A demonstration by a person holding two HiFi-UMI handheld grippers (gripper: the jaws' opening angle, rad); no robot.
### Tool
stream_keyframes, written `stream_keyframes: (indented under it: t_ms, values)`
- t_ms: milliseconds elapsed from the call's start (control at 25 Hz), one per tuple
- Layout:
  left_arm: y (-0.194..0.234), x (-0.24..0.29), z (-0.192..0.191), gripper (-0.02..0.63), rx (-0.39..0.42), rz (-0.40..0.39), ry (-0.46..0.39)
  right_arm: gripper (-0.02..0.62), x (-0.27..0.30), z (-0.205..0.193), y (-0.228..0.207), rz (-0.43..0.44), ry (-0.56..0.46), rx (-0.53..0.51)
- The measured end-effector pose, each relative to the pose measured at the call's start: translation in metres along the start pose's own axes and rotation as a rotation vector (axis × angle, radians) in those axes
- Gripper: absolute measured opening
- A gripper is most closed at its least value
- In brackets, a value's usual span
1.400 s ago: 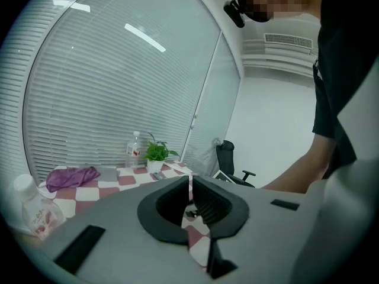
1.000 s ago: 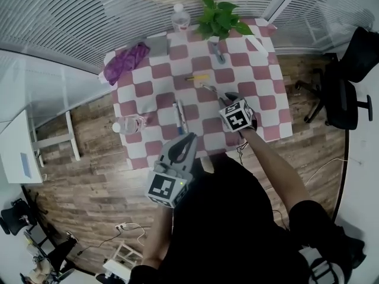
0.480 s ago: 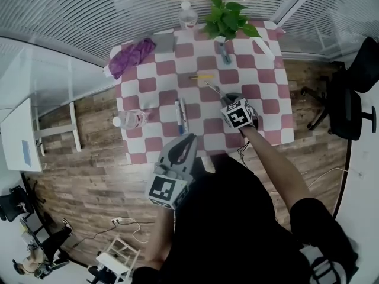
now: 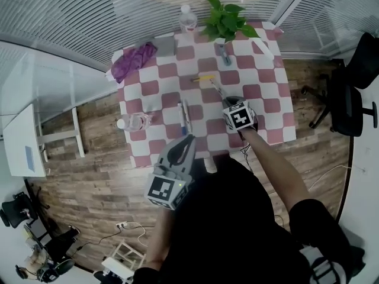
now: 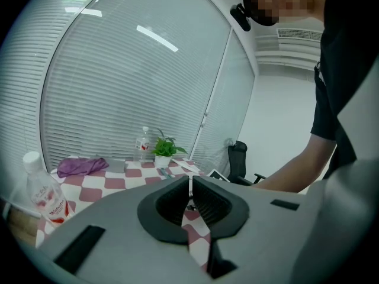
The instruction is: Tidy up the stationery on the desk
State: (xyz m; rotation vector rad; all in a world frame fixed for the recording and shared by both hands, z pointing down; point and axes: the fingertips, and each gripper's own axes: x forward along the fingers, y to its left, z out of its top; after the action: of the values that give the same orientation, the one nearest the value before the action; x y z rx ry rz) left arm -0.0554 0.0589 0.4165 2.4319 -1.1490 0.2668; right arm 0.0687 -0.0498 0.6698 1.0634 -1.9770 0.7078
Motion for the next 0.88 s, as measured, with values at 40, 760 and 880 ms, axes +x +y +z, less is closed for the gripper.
stream_keyframes:
  t_ms: [40, 760, 880]
  values:
    - [0.003, -0.001, 0.000, 0.043, 0.005, -0.005, 0.003, 0.063, -0.002, 0.001, 0.003, 0.000, -0.008, 0.024]
    - [0.041, -0.030, 0.002, 0.043, 0.044, -0.130, 0.043, 0.063, -0.011, -0.010, 0.118, 0.072, -0.072, 0.489]
    - [0.046, -0.035, 0.001, 0.043, 0.050, -0.151, 0.044, 0.063, -0.005, -0.013, 0.133, 0.067, -0.066, 0.505]
